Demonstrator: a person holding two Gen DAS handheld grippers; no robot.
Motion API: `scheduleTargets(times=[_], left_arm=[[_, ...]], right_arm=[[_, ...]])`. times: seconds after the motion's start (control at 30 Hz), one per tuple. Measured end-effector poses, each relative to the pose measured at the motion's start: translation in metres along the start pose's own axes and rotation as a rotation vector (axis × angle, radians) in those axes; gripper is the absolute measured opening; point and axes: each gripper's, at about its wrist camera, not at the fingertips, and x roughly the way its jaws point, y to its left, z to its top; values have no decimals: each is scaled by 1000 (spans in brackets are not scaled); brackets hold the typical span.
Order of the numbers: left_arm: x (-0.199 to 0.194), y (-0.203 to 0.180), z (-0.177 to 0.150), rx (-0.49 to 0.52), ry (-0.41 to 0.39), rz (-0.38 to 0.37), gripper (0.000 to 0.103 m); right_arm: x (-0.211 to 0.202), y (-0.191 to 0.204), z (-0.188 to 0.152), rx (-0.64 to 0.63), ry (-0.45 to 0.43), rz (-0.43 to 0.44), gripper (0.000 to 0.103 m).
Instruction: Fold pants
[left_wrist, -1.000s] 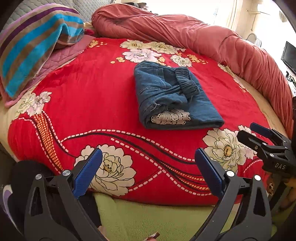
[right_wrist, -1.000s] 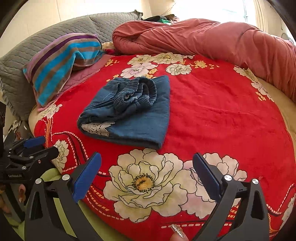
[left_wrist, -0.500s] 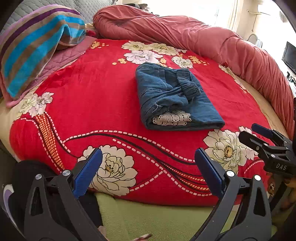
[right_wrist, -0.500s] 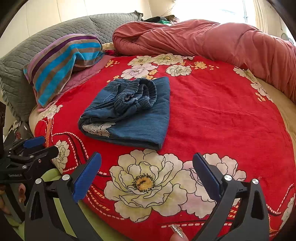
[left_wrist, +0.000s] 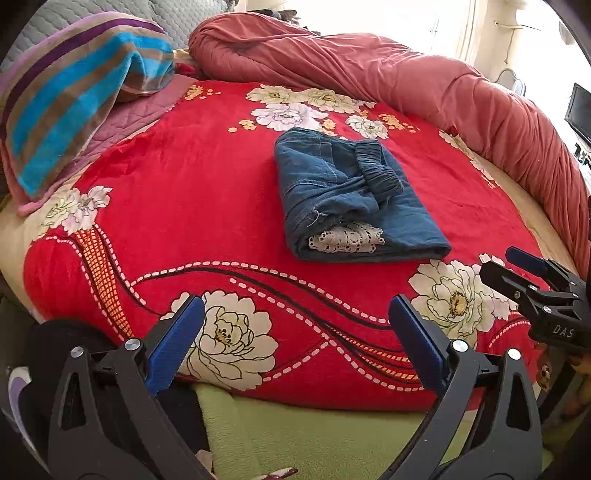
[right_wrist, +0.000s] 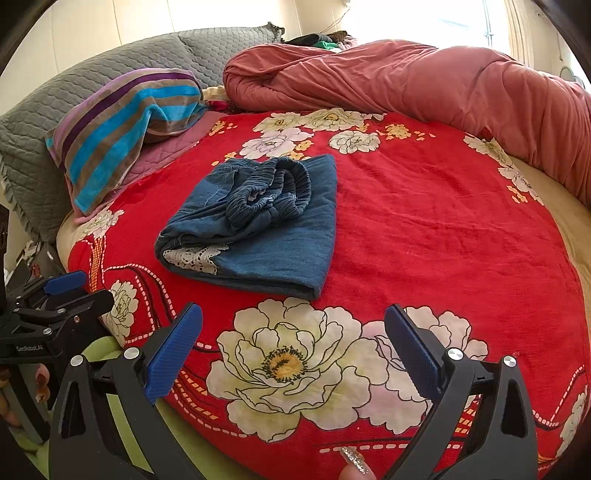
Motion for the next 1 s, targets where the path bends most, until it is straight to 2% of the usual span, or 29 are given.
scheduleTargets(times=[1.0], left_arm=[[-1, 0, 1, 1, -4, 8, 93]], right_arm=[[-1, -3, 0, -2, 5, -7, 98]])
